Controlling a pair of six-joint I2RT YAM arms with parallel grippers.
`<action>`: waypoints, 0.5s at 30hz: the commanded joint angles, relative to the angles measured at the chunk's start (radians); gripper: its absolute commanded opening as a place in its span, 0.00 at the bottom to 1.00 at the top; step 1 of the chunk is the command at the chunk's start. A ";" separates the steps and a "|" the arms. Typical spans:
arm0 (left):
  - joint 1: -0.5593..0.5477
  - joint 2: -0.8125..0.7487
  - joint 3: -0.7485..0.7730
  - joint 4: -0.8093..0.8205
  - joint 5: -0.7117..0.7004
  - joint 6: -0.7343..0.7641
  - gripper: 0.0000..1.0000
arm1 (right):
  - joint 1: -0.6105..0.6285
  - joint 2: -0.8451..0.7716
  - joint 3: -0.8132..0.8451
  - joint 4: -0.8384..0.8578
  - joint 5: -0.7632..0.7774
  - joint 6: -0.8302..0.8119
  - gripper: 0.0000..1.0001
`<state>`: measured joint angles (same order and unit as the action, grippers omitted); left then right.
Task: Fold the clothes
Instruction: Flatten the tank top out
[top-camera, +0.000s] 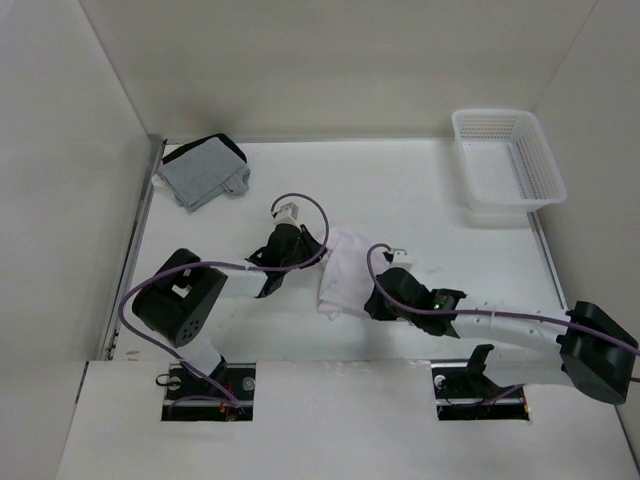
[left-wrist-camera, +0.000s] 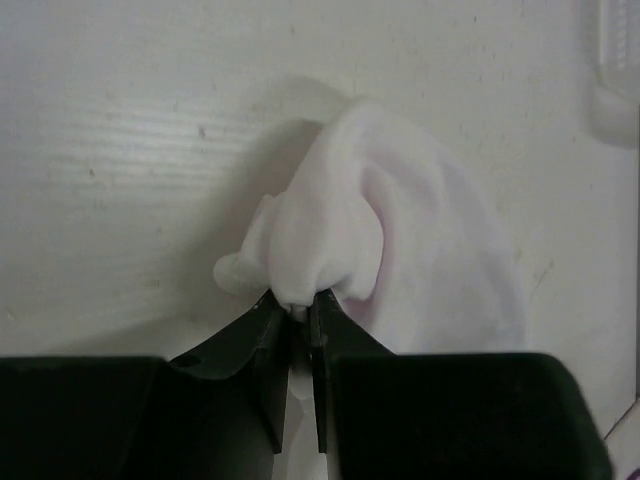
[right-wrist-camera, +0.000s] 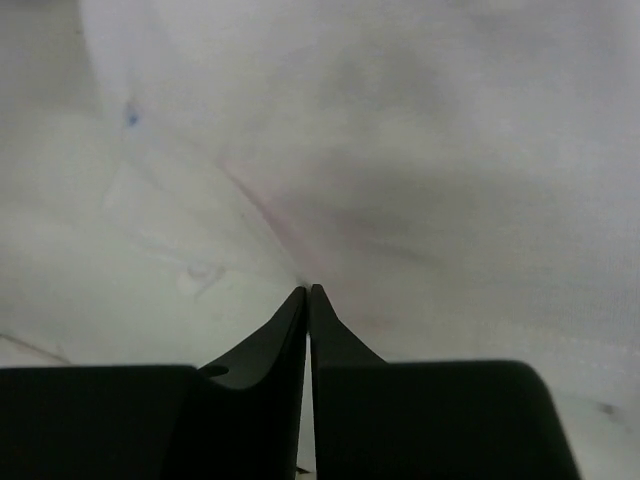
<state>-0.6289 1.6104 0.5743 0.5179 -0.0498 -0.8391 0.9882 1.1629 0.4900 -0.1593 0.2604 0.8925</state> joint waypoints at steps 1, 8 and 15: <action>0.048 0.048 0.106 0.102 -0.005 -0.043 0.05 | 0.019 0.030 0.099 0.084 -0.087 -0.095 0.05; 0.100 0.003 0.208 0.091 0.021 -0.060 0.03 | 0.057 -0.049 0.228 -0.009 -0.015 -0.199 0.01; 0.140 -0.081 0.404 0.033 0.033 -0.081 0.03 | -0.085 -0.169 0.493 -0.069 -0.041 -0.385 0.00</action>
<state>-0.5076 1.6321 0.8604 0.5068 -0.0315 -0.9031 0.9260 1.0389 0.8303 -0.2207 0.2249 0.6304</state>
